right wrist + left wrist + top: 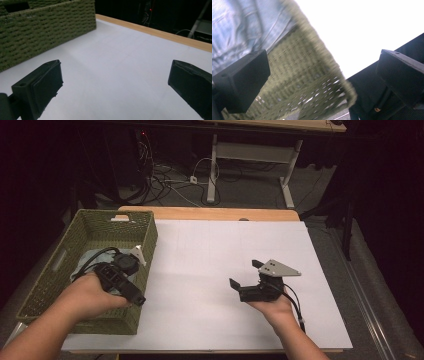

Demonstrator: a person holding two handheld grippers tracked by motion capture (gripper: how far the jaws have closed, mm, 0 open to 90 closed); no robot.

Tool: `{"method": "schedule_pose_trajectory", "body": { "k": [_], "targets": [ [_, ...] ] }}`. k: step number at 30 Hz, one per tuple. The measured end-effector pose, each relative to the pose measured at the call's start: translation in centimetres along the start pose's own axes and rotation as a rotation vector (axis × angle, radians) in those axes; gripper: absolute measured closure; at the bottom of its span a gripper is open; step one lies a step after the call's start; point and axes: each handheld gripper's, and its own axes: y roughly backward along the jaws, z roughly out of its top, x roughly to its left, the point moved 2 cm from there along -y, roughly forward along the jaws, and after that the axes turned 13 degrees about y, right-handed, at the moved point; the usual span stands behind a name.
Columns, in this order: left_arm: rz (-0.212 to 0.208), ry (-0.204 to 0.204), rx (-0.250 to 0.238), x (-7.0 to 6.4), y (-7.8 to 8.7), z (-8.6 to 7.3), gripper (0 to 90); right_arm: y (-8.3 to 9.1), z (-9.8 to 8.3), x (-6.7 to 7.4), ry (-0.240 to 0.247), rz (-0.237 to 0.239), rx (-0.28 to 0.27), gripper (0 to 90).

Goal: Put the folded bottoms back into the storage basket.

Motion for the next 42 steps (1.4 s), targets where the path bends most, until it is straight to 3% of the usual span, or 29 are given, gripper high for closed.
{"method": "schedule_pose_trajectory", "body": {
  "k": [10, 19, 24, 27, 31, 42],
  "targets": [
    [-0.007, -0.082, -0.011, -4.1, -0.3, 2.5, 0.0, 4.0, -3.9, -2.0, -0.036, -0.071, 0.030, 0.1],
    [-0.008, -0.132, -0.006, -7.1, -0.8, 4.5, 0.0, 7.2, -6.8, -2.5, -0.066, -0.103, 0.038, 0.1],
    [-0.020, -0.154, -0.017, -8.4, -1.1, 5.5, 0.0, 8.1, -7.6, -2.7, -0.075, -0.113, 0.029, 0.1],
    [-0.021, -0.166, -0.014, -8.9, -2.3, 5.9, 0.0, 8.1, -7.6, -2.7, -0.078, -0.116, 0.020, 0.1],
    [0.011, -0.192, 0.008, -9.2, -4.7, 6.6, 0.0, 7.9, -7.5, -2.5, -0.075, -0.107, 0.019, 0.1],
    [-0.034, -0.208, 0.029, -10.6, -10.2, 7.3, 0.0, 7.3, -7.6, -1.9, -0.067, -0.086, 0.026, 0.1]
  ]
}}
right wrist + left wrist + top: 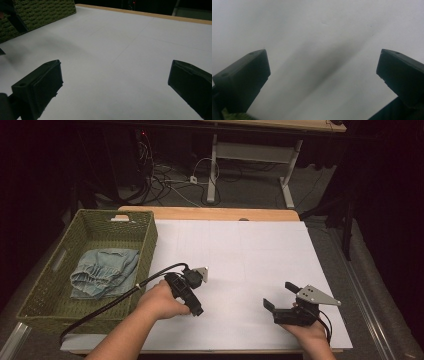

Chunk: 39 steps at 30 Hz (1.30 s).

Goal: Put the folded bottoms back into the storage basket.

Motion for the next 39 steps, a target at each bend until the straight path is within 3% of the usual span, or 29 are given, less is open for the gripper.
{"method": "schedule_pose_trajectory", "body": {
  "k": [7, 11, 18, 21, 23, 26, 30, 31, 32, 35, 36, 39],
  "targets": [
    [-0.040, -0.002, -0.022, -0.3, -2.7, -0.3, 0.0, -0.4, -0.2, 0.3, 0.007, 0.010, 0.011, 0.1],
    [-0.034, -0.023, -0.095, -0.4, -3.5, -0.9, 0.0, -0.7, -0.3, 0.6, 0.016, 0.020, 0.023, 0.1],
    [-0.070, 0.007, -0.319, 0.2, -3.7, -2.4, 0.0, -1.1, -0.2, 1.1, 0.017, 0.027, 0.026, 0.1],
    [-0.111, 0.038, -0.455, 0.6, -3.6, -3.3, 0.0, -1.2, -0.1, 1.2, 0.017, 0.025, 0.019, 0.1],
    [-0.116, 0.034, -0.542, 0.6, -3.4, -4.0, 0.0, -1.3, -0.1, 1.4, 0.016, 0.026, 0.013, 0.1],
    [-0.162, 0.065, -0.645, 0.9, -3.2, -4.8, 0.0, -1.2, 0.1, 1.6, 0.017, 0.026, 0.002, 0.1],
    [-0.224, 0.093, -0.845, 1.2, -2.7, -6.4, 0.0, -0.9, 0.4, 2.0, 0.014, 0.026, -0.032, 0.1],
    [-0.239, 0.101, -0.924, 1.3, -2.6, -7.1, 0.0, -0.7, 0.5, 2.1, 0.010, 0.027, -0.042, 0.1],
    [-0.248, 0.109, -0.969, 1.4, -2.4, -7.5, 0.0, -0.5, 0.6, 2.2, 0.010, 0.025, -0.055, 0.1],
    [-0.304, 0.162, -1.133, 1.9, -2.3, -9.1, 0.0, 0.1, 0.7, 2.4, 0.005, 0.021, -0.088, 0.1],
    [-0.323, 0.167, -1.135, 2.0, -2.7, -9.5, 0.0, 0.4, 0.8, 2.5, 0.004, 0.017, -0.103, 0.1],
    [-0.301, 0.102, -1.104, 1.5, -3.7, -9.8, 0.0, 1.2, 0.8, 2.7, 0.006, 0.005, -0.131, 0.1]
  ]
}}
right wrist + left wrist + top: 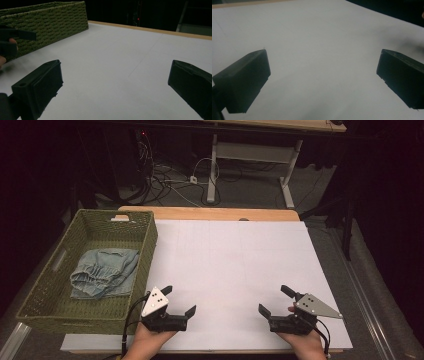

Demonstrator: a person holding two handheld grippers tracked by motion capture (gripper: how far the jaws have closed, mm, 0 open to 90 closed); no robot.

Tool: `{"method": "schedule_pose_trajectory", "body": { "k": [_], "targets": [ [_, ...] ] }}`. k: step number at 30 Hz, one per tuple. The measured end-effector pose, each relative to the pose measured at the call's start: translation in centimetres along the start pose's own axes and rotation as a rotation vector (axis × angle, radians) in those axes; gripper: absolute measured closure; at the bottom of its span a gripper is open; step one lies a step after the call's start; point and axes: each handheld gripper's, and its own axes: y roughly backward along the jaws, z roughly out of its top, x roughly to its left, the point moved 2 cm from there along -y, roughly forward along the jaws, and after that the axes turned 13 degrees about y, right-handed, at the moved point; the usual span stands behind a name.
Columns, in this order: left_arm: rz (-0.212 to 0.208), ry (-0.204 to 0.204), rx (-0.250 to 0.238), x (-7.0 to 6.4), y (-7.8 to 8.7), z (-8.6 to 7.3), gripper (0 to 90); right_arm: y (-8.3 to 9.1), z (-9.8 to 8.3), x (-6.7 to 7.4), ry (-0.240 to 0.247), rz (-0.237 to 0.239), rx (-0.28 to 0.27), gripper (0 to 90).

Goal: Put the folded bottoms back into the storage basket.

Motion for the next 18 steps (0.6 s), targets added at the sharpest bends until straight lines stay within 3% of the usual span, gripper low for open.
{"method": "schedule_pose_trajectory", "body": {
  "k": [2, 5, 9, 15, 18],
  "targets": [
    [-0.019, 0.027, -0.001, 0.0, -0.1, 0.0, 0.0, 0.7, 0.0, 0.0, -0.009, -0.018, -0.019, 0.1],
    [-0.032, 0.036, -0.043, 0.1, -0.2, 0.2, 0.0, 1.6, -0.2, 0.2, -0.024, -0.032, -0.038, 0.1],
    [-0.040, 0.010, -0.036, 0.2, -0.7, 0.3, 0.0, 1.7, -0.4, -0.1, -0.027, -0.044, -0.050, 0.1],
    [-0.051, 0.020, -0.037, -0.4, -0.3, 0.3, 0.0, 0.9, -1.3, -0.4, -0.018, -0.058, 0.003, 0.1],
    [-0.051, 0.018, -0.053, -0.7, 0.2, 0.3, 0.0, 1.2, -1.2, -0.4, -0.013, -0.071, -0.005, 0.1]
  ]
}}
